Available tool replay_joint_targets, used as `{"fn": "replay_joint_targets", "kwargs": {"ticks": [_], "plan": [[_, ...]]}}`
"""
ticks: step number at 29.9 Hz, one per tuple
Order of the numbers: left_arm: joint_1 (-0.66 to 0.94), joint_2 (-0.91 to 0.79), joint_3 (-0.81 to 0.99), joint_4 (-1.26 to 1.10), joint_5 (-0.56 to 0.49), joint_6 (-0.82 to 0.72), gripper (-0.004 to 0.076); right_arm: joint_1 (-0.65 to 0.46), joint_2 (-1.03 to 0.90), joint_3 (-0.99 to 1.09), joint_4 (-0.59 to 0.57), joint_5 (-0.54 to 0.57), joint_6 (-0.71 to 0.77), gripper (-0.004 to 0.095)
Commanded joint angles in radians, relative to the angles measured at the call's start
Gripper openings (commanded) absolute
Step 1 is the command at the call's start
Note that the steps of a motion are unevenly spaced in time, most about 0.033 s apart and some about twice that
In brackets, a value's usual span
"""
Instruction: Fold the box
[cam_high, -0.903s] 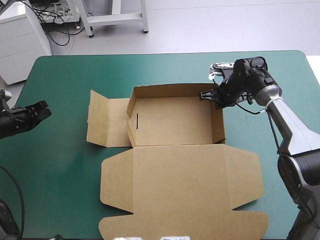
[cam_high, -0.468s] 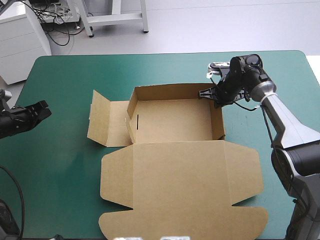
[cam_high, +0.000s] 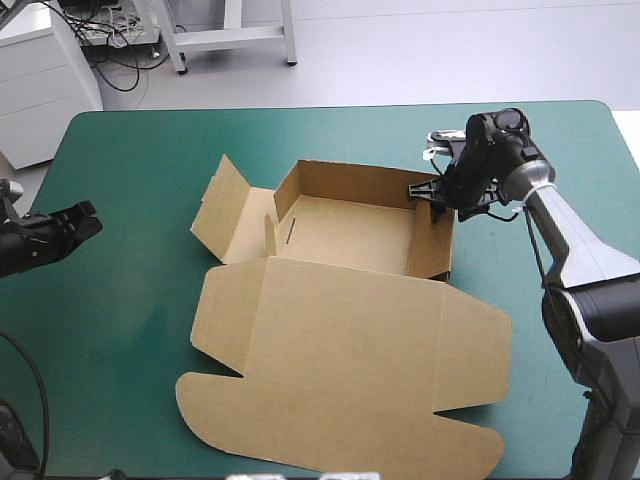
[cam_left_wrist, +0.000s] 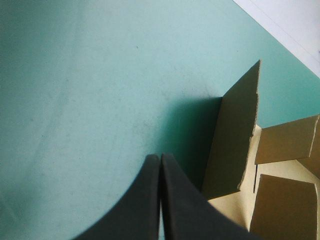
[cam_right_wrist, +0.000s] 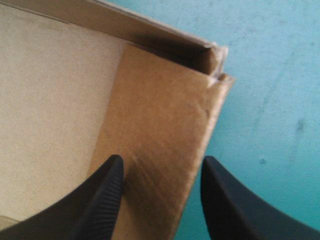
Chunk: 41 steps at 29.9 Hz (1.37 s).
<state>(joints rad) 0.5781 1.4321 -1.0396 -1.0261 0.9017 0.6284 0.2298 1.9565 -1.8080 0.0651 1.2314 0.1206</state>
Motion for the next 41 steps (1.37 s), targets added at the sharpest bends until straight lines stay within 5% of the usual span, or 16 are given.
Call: {"fn": "replay_joint_targets", "kwargs": {"ticks": [1,23,41], "plan": [[-0.007,-0.039,-0.026,-0.061,-0.006,0.001,-0.0032,-0.011,-0.054,-0.064,-0.013,0.015,0.033,0.0597],[-0.007,-0.039,-0.026,-0.061,-0.001,-0.024,-0.0032,-0.011,-0.339,-0.147,0.026,0.015,0.126,0.0619],[-0.055,-0.039,-0.026,-0.052,-0.016,-0.023,-0.0032,-0.011,-0.407,0.121,0.035,-0.011,0.170,0.0743]]}}
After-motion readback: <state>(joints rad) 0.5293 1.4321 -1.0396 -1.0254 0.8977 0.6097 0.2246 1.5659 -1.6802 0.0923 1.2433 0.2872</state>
